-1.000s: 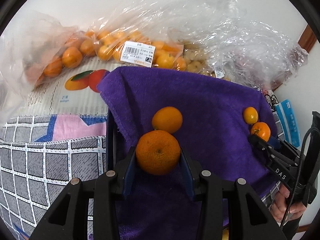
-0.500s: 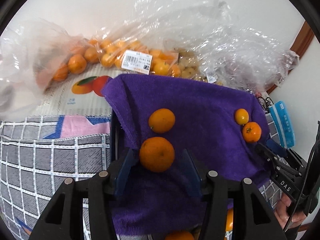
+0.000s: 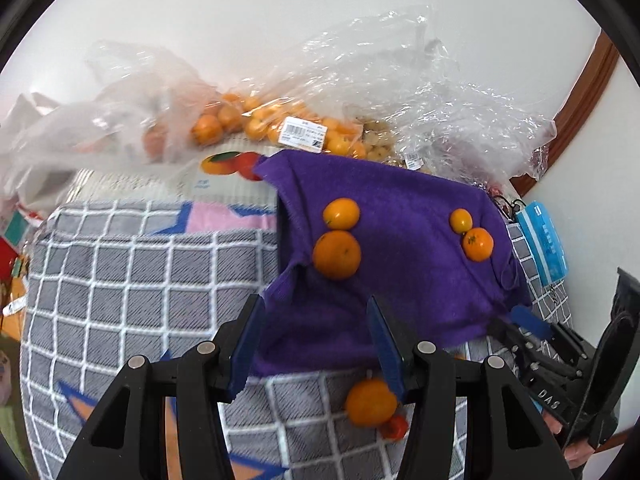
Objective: Organize fruits
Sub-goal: 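Move both open tools back down toward the fruit row, then grasp a large orange with the right tool while the left tool grasps an orange, then carry both held oranges up over the purple towel, then open the right tool onto the towel while the left tool releases its orange, then move both open tools back down toward the remaining fruits, then grasp the red fruit with the left tool while the right tool holds an orange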
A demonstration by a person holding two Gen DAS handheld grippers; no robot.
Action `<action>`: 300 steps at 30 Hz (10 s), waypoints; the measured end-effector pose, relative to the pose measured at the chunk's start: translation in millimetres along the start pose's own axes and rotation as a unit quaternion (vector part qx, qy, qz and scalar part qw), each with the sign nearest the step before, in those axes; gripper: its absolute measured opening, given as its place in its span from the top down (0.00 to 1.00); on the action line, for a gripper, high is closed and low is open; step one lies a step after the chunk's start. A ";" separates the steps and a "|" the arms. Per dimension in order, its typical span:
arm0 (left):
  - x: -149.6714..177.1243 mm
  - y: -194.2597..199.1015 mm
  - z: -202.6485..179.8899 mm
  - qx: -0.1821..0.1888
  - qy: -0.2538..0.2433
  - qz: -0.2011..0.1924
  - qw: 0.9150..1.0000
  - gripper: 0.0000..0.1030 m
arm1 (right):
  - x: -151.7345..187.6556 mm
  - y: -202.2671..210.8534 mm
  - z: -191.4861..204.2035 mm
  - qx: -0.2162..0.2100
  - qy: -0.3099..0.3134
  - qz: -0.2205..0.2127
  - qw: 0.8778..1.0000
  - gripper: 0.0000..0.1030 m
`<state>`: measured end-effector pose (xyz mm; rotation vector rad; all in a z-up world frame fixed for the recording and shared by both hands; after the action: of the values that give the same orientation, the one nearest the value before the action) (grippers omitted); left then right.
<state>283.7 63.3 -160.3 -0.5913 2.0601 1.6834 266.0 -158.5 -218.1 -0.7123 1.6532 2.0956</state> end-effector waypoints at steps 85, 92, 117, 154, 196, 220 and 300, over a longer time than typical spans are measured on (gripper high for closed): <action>82.2 -3.8 -39.8 0.015 -0.017 0.059 0.998 0.63 | 48.0 54.0 -24.0 0.058 -0.002 -0.034 0.998 0.68; 71.3 25.6 -45.0 0.019 -0.017 0.032 0.999 0.63 | 39.1 70.7 -15.1 0.054 0.008 -0.045 0.997 0.68; 39.6 54.4 -49.0 0.017 -0.019 -0.011 1.000 0.63 | -3.1 91.2 -9.9 0.048 0.015 -0.084 0.995 0.68; 7.4 22.9 -38.1 0.026 -0.007 -0.016 1.000 0.63 | -37.8 54.1 -32.0 0.066 0.007 -0.093 0.993 0.68; 10.5 -75.8 -27.5 0.015 -0.002 0.057 0.998 0.63 | -32.8 -56.5 -61.1 0.064 -0.016 0.008 0.998 0.68; 10.8 -43.9 -35.0 0.015 -0.022 0.032 0.999 0.48 | -38.3 -0.5 -53.7 0.084 -0.002 -0.058 0.995 0.42; 106.0 15.5 -68.5 0.031 -0.046 0.042 0.998 0.48 | 55.6 78.6 -31.4 0.075 0.023 -0.053 0.995 0.62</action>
<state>184.2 -8.0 -194.7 -0.4050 2.0887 1.6524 181.0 -208.7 -195.8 -0.7864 1.7367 1.8728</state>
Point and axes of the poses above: each gripper's, at about its wrist camera, not at the fingertips, and y roughly against the way its jaws point, z to its left, x to its underside, the point moved 9 cm from there along -y, roughly the way its jaws point, and after that the axes turned 2 degrees about -y, right-handed, at the moved point
